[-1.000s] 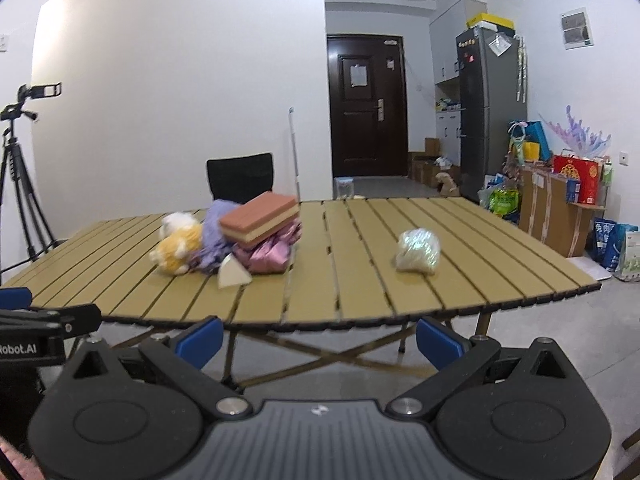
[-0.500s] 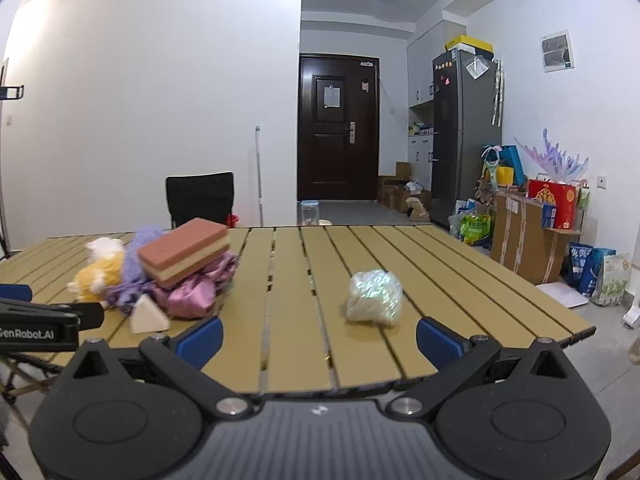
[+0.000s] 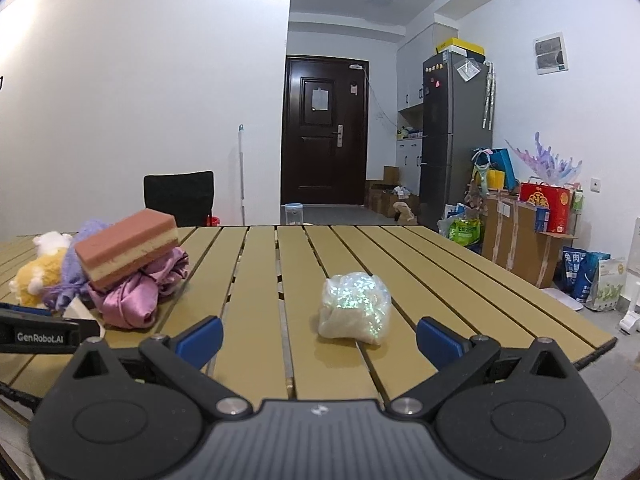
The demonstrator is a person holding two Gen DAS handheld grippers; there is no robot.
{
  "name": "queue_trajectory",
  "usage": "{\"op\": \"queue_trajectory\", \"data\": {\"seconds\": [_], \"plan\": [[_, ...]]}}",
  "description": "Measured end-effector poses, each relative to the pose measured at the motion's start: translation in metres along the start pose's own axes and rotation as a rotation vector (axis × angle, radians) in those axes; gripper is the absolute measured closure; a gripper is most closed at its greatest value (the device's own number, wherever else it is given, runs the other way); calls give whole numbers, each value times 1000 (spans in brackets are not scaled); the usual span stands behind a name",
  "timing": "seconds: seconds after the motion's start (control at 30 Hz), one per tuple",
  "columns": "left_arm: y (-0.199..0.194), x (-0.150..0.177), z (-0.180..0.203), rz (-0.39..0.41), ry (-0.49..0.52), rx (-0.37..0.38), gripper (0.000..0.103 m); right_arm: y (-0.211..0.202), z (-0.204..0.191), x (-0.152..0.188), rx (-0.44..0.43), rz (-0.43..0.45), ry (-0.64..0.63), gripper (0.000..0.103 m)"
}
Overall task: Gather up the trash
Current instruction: 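Reach the left tool to the white foam wedge while the right tool reaches the clear plastic bag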
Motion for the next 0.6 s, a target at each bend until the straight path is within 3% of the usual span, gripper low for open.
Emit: {"op": "queue_trajectory", "data": {"seconds": [0.03,0.13,0.27,0.6], "plan": [[3,0,0,-2,0,11,65,3,-1,-1,2,2,-7,0],[7,-2,1,9,9,31,73,18,0,-4,11,3,-20,1],[2,-3,-2,29,8,48,74,38,2,-8,25,3,-16,2],[-20,-12,-11,93,13,34,74,80,23,-10,65,-44,66,14]]}}
Point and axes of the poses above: each gripper's, at about its wrist camera, not at the fingertips, and y roughly the way its jaws point, z to its right, x to its underside, the point moved 6 cm from there along y, roughly the way its jaws point, and after that the axes turned 10 degrees about y, right-handed, at the moved point
